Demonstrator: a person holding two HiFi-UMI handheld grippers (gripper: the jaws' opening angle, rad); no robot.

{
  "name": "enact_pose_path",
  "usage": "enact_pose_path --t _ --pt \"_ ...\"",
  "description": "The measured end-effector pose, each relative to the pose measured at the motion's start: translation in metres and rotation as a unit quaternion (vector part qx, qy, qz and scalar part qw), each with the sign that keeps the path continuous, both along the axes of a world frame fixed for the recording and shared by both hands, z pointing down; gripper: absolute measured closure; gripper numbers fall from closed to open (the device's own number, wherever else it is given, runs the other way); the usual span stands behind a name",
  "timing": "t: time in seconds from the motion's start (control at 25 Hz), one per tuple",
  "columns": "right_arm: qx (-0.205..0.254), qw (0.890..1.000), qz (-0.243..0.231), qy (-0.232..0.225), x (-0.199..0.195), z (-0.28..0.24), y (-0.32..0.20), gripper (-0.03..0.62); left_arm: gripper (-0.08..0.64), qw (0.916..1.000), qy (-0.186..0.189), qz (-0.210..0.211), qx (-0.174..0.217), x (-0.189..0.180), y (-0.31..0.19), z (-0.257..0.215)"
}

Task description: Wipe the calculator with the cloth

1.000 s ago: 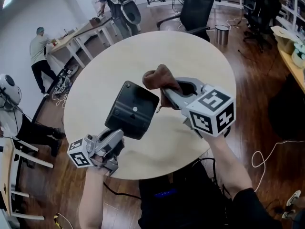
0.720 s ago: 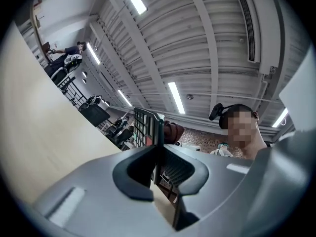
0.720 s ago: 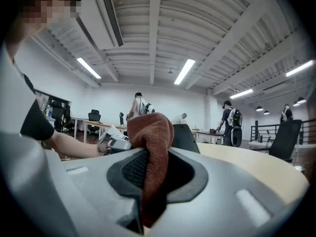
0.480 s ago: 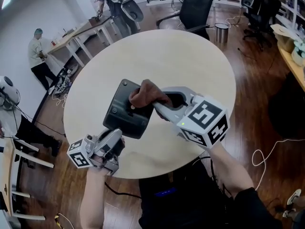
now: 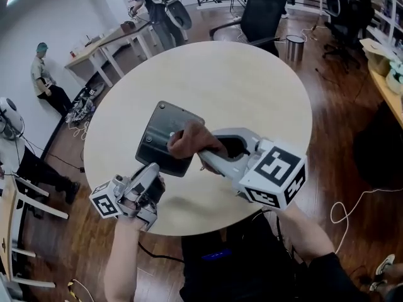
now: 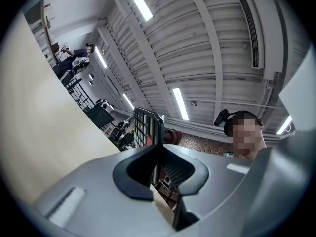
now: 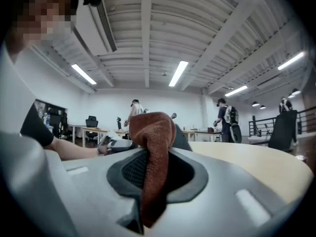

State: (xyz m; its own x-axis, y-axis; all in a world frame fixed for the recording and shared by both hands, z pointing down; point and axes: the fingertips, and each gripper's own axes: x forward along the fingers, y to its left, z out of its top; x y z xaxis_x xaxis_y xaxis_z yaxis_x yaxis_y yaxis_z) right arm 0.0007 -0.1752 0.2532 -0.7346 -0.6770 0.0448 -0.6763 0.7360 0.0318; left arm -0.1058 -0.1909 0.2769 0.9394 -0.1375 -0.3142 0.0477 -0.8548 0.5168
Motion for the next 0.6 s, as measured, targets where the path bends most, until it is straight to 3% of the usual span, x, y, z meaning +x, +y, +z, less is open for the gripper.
enact_pose_path --t 0.08,0.16,0.28,0.44,0.6 --pt "0.012 1.0 -0.008 0.027 -0.009 0.006 0.006 0.528 0.511 1.0 0.002 0.006 0.003 0.007 0.006 0.0" --pt "0.014 0.999 0.013 0.037 0.006 0.011 -0.001 0.528 0.511 0.9997 -0.009 0.017 0.016 0.015 0.015 0.001" --pt "-0.001 0.998 0.055 0.03 0.04 0.018 -0.024 0.528 0.508 0.9984 -0.033 0.026 0.038 0.021 0.023 0.004" --pt "-0.025 0.992 0.119 0.016 0.073 0.022 -0.05 0.528 0.511 0.998 -0.049 0.023 0.034 0.019 0.02 0.007" --pt "0.009 0.997 0.079 0.015 0.045 -0.007 -0.024 0.528 0.511 0.9963 -0.075 0.023 0.036 0.025 0.022 0.011"
